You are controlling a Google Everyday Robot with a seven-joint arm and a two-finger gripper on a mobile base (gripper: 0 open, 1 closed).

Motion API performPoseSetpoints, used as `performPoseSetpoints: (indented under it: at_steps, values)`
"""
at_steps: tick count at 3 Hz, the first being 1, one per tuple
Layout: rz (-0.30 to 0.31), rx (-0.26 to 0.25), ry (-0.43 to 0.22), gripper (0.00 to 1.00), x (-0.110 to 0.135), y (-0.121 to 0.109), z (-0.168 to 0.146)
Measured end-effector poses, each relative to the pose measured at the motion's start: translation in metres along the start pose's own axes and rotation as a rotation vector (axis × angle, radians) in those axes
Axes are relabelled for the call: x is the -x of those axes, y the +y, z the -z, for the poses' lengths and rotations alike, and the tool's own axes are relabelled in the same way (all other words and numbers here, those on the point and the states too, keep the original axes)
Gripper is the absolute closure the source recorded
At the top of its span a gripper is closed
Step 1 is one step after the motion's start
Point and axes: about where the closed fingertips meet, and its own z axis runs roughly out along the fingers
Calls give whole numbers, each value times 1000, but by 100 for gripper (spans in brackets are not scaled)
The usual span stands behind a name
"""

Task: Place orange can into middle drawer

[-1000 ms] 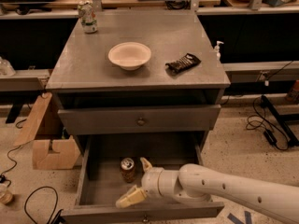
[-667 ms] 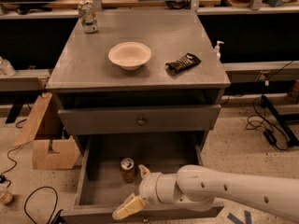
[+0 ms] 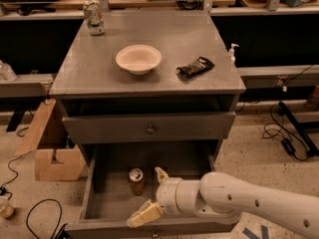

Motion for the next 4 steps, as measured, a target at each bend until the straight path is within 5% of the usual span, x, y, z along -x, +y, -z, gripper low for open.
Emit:
performPoseSetpoints:
  at_steps: [2,3,4]
  values:
    - [86,-114,-102,0,50,-19,131]
    - [131,-229,-217,0,76,-40,228]
    - [161,-294,-285,0,93,-57,278]
